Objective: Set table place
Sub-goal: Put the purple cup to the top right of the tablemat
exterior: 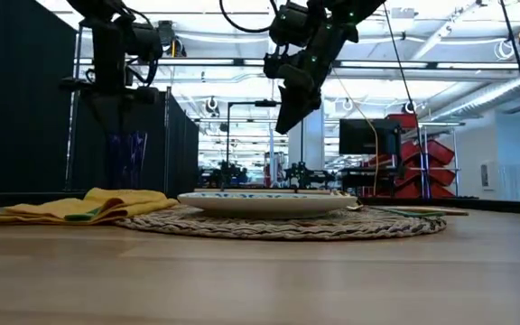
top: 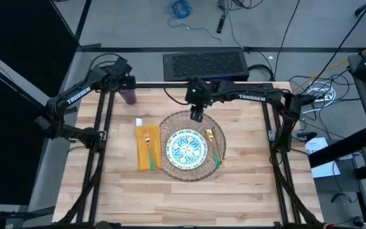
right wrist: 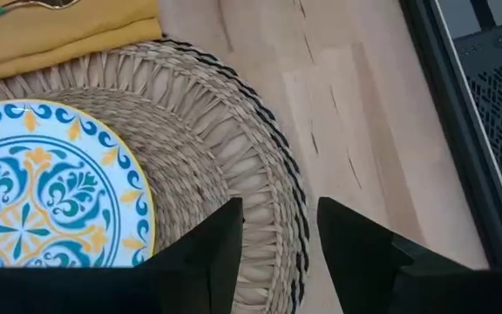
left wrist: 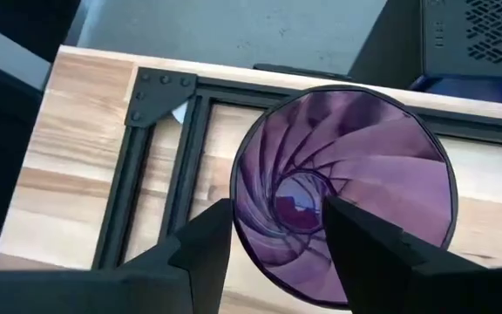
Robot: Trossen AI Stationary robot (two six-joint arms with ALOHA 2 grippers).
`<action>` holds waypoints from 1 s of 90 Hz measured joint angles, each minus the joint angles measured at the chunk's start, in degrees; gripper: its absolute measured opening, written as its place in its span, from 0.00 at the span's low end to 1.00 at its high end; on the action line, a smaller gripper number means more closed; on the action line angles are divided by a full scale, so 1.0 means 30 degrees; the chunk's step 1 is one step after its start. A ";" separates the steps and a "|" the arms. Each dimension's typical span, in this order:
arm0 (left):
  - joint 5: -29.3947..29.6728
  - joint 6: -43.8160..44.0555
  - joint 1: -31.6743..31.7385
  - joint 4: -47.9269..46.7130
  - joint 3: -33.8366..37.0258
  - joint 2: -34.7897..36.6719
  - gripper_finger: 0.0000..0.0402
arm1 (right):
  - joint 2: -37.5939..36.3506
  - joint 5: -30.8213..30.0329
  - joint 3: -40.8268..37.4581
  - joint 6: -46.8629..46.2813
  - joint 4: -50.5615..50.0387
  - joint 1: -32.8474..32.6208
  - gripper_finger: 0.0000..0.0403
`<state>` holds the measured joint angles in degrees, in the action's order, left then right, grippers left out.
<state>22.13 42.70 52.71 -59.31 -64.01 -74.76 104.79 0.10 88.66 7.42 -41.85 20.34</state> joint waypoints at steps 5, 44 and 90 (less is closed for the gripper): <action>0.0127 0.0096 -0.0103 -0.0105 0.0015 0.0000 0.40 | 0.0000 0.0002 0.0000 -0.0010 -0.0002 -0.0007 0.34; 0.0077 -0.0536 -0.0852 -0.0378 0.1093 -0.0015 0.32 | 0.0000 0.0007 0.0000 -0.0288 -0.0829 -0.0058 0.34; 0.0555 0.0656 -0.0867 -0.0434 0.1093 -0.0015 0.32 | 0.0000 0.0000 0.0000 0.0248 -0.0133 -0.0007 0.34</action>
<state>23.79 44.66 50.11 -60.61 -60.73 -74.81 104.79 0.10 88.66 8.16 -42.24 20.32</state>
